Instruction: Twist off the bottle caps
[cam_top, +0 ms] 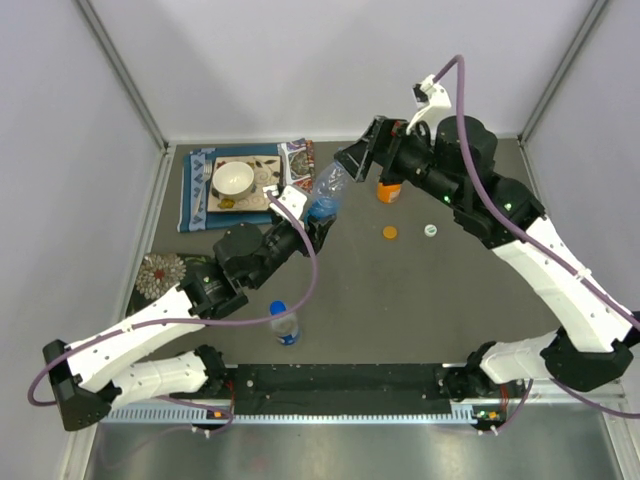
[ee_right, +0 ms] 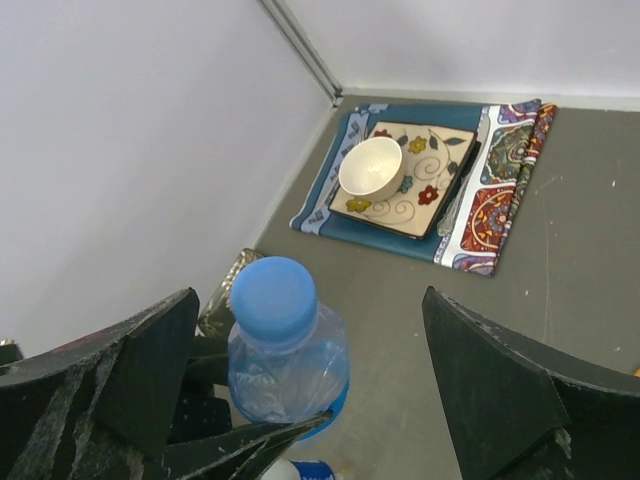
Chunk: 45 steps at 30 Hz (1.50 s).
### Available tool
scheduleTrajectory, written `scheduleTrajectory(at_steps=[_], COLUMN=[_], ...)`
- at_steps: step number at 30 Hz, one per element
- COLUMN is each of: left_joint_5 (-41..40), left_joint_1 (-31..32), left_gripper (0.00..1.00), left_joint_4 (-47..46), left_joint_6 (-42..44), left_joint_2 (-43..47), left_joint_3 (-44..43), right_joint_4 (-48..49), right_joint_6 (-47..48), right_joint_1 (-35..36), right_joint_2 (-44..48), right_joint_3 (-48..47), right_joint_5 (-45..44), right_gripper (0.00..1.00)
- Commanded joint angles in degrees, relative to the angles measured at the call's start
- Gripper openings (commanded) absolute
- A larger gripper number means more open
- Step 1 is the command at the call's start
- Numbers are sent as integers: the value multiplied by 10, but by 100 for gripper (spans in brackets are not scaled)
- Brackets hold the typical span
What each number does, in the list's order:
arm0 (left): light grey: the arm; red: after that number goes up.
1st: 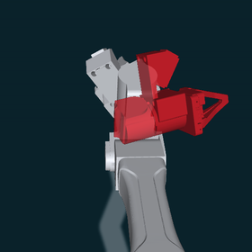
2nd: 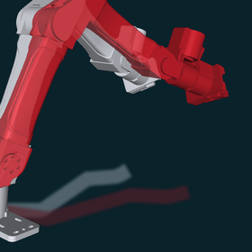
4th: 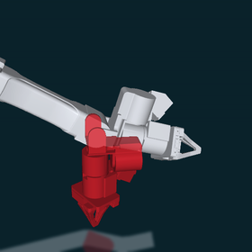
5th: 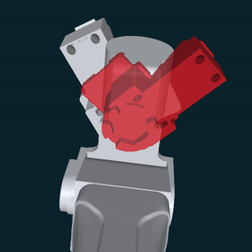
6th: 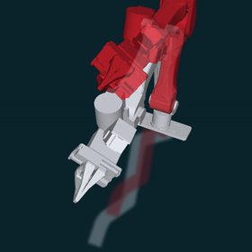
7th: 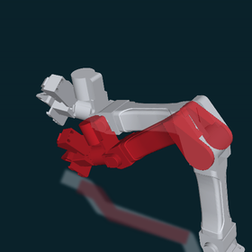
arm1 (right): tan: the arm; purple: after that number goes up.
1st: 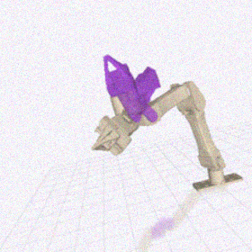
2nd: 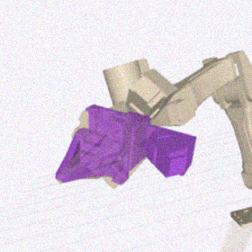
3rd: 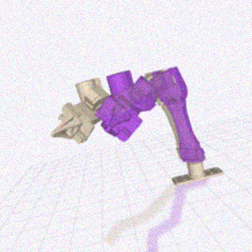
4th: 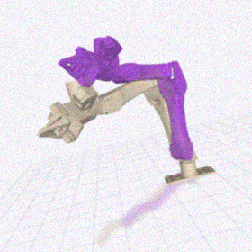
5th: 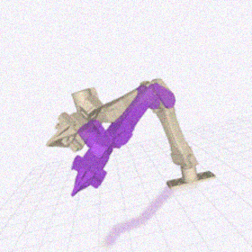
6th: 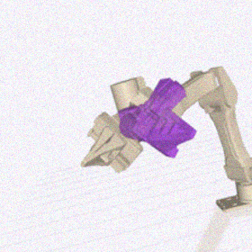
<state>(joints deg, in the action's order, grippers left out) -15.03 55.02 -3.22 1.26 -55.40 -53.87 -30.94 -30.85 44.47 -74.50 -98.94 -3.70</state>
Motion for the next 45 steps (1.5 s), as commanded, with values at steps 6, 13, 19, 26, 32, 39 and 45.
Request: scheduleTrajectory(at_steps=[6,13,19,26,32,39,45], left_joint_5=[-25,-25,-25,-21,10,319,604], left_joint_1=[4,4,4,4,4,-48,-111], left_gripper=[29,29,29,29,29,32,31], left_joint_4=[-28,-27,-27,-28,-26,-23,-63], left_joint_6=[10,11,10,8,2,-69,-171], left_joint_2=[-1,-1,1,3,14,49,35], left_joint_3=[5,9,11,12,13,13,-4], right_joint_4=[16,28,30,33,35,36,38], right_joint_6=[-11,-8,-6,-4,35,164,250], right_joint_1=[6,5,6,6,6,4,4], right_joint_2=[-30,-32,-30,-25,-11,30,84], right_joint_3=[-27,-21,-16,-3,12,23,41], right_joint_5=[-8,-3,-3,0,27,182,347], right_gripper=[84,61,49,7,0,0,0])
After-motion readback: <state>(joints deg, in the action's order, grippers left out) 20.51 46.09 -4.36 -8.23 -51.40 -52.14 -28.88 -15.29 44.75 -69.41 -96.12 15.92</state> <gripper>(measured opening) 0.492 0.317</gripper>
